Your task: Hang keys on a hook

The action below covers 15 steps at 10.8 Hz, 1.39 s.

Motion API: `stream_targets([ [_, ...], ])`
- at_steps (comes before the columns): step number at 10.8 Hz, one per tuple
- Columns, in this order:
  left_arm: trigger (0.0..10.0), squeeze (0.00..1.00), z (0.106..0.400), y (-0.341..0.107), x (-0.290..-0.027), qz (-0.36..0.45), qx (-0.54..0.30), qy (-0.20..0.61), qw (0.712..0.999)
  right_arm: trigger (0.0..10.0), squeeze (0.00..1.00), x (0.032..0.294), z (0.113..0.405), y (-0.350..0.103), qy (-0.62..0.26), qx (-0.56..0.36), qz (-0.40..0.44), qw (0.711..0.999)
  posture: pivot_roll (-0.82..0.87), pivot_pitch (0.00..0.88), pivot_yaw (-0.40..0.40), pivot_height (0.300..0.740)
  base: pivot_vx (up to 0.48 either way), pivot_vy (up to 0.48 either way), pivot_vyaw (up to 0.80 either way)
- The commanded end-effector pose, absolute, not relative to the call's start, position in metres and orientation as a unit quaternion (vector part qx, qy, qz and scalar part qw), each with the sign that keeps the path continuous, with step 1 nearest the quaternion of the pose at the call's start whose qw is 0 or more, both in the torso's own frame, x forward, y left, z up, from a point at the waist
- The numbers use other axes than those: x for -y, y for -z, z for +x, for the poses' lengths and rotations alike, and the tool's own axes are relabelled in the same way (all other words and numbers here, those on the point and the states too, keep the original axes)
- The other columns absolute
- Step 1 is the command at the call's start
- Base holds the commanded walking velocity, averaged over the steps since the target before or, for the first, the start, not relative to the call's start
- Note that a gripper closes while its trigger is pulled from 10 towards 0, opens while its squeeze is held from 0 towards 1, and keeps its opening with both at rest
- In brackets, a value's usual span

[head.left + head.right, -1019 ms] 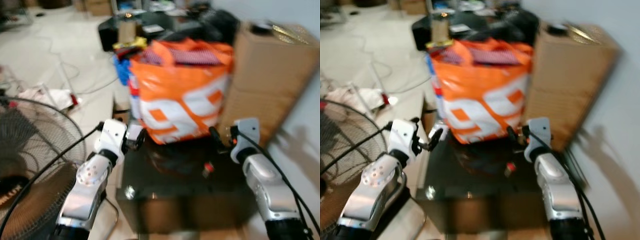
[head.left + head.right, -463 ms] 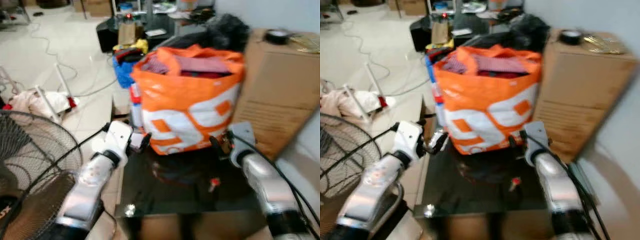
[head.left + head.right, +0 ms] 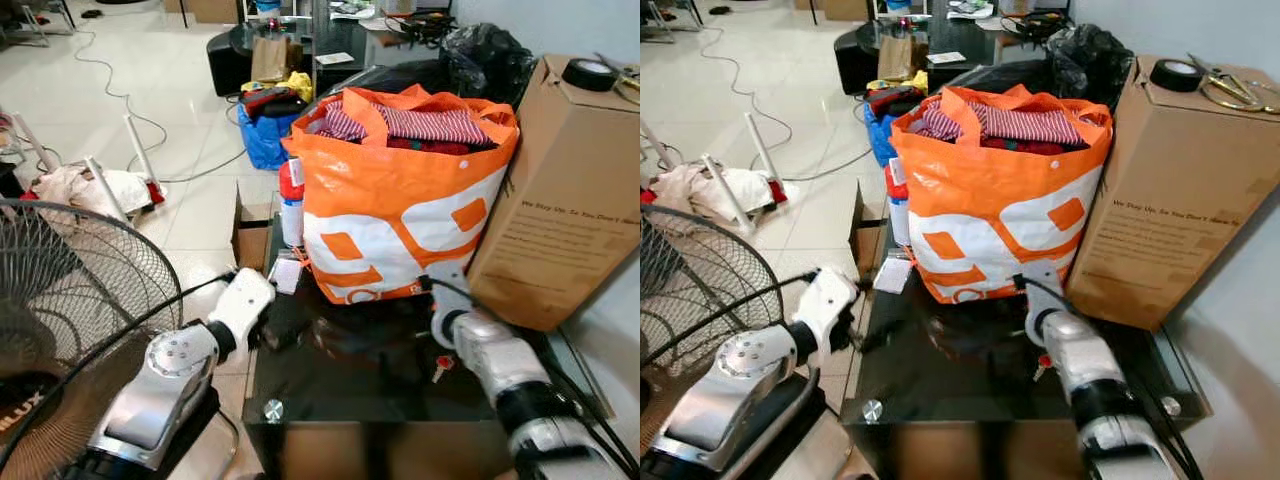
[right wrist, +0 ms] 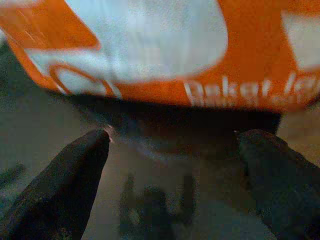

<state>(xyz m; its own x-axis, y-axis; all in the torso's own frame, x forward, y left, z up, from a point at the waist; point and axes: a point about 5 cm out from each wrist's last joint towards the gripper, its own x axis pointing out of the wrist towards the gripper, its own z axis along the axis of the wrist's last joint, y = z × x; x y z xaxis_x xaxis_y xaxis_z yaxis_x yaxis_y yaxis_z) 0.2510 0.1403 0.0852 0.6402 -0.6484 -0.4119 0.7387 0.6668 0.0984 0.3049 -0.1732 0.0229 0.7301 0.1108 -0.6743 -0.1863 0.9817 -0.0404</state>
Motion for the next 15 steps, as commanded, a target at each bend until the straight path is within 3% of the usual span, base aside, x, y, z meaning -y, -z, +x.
stream_targets([
  [1,10.0,0.08,0.248,-0.087,-0.138,0.127,-0.184,0.407,0.885,10.0,0.0,0.181,0.304,-0.02,-0.052,-0.378,-0.055,0.923,-0.01,0.0,-0.012,0.74,0.0,0.0,0.0],
  [3,10.0,0.08,0.246,-0.085,-0.138,0.123,-0.204,0.429,0.871,10.0,0.0,0.193,0.3,-0.012,-0.018,-0.407,-0.038,0.913,-0.01,0.0,-0.02,0.74,0.0,0.0,0.0],
  [8,10.0,0.08,0.249,-0.085,-0.135,0.124,-0.206,0.431,0.87,10.0,0.0,0.222,0.275,0.004,0.063,-0.441,0.074,0.892,-0.02,0.0,-0.025,0.74,0.0,0.0,0.0],
  [9,10.0,0.08,0.249,-0.085,-0.136,0.125,-0.206,0.432,0.869,8.9,0.0,0.22,0.274,0.006,0.072,-0.441,0.113,0.887,-0.02,0.0,-0.024,0.74,0.0,0.0,0.0],
  [11,10.0,0.08,0.249,-0.085,-0.137,0.127,-0.206,0.433,0.868,2.9,0.0,0.216,0.271,0.01,0.074,-0.441,0.168,0.878,-0.01,0.0,-0.027,0.74,0.0,0.0,0.0],
  [12,10.0,0.09,0.249,-0.085,-0.138,0.128,-0.207,0.433,0.868,0.7,0.0,0.214,0.27,0.011,0.076,-0.446,0.179,0.874,-0.01,0.0,-0.031,0.74,0.0,0.0,0.0],
  [13,10.0,0.09,0.248,-0.085,-0.138,0.127,-0.207,0.433,0.868,0.0,0.0,0.213,0.269,0.012,0.077,-0.452,0.192,0.868,-0.01,0.0,-0.033,0.74,0.0,0.0,0.0],
  [15,10.0,0.09,0.248,-0.084,-0.138,0.127,-0.208,0.435,0.867,0.0,0.0,0.214,0.267,0.014,0.077,-0.456,0.204,0.863,-0.01,0.0,-0.037,0.74,0.0,0.0,0.0],
])
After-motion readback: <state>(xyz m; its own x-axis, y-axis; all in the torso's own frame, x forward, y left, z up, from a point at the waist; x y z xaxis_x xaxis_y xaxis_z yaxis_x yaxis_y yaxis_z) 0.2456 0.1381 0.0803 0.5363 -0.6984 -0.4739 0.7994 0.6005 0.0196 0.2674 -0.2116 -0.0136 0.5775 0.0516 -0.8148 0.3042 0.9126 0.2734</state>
